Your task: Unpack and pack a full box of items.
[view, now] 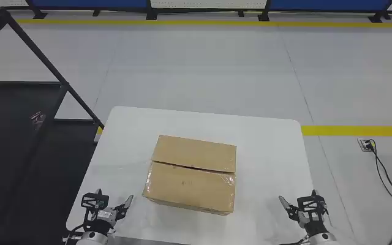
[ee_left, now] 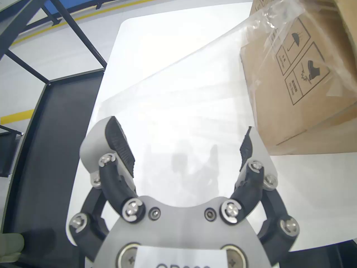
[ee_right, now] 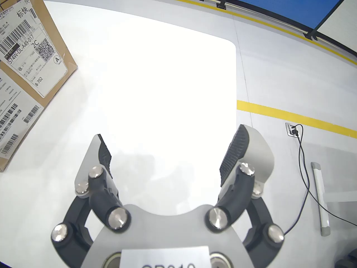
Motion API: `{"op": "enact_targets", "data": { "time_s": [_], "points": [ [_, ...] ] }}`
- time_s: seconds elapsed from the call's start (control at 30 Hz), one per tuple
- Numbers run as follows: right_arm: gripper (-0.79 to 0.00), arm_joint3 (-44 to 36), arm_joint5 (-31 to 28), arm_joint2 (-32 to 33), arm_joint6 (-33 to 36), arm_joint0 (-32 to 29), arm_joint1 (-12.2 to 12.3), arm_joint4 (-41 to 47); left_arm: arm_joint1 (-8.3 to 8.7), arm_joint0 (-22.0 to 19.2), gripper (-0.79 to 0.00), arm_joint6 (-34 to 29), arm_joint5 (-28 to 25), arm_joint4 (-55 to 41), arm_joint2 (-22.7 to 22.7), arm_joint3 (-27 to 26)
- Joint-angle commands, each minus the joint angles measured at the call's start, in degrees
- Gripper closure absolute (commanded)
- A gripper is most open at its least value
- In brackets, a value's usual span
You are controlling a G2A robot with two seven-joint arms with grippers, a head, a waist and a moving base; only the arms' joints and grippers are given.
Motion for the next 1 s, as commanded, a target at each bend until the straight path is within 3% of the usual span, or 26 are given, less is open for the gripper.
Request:
{"op": "enact_targets", "data": {
  "time_s": [0.0, 0.43, 0.7, 0.9, 0.97],
  "points": [
    [-0.785, 0.0, 0.0, 0.0, 0.0, 0.0, 0.0, 0.0, 0.00, 0.0, -0.784, 0.0, 0.0, 0.0, 0.0, 0.0],
    [-0.785, -0.2, -0.3, -0.1, -0.1, 0.0, 0.0, 0.1, 0.00, 0.0, -0.785, 0.0, 0.0, 0.0, 0.0, 0.0],
    [-0.785, -9.8, -7.3, -1.7, -1.2, -3.1, -0.1, 3.7, 0.09, -2.1, -0.785, 2.7, -4.2, -3.6, -2.7, -1.9],
    [-0.785, -18.2, -10.1, -4.9, 4.9, -1.7, -0.5, 11.2, 0.24, -3.5, -0.785, 3.8, -8.3, -9.0, -6.4, -2.4],
    [-0.785, -20.0, -9.8, -6.1, 11.8, -0.6, -0.6, 15.2, 0.32, -3.5, -0.785, 3.2, -10.5, -11.2, -7.2, -2.6]
  ]
}}
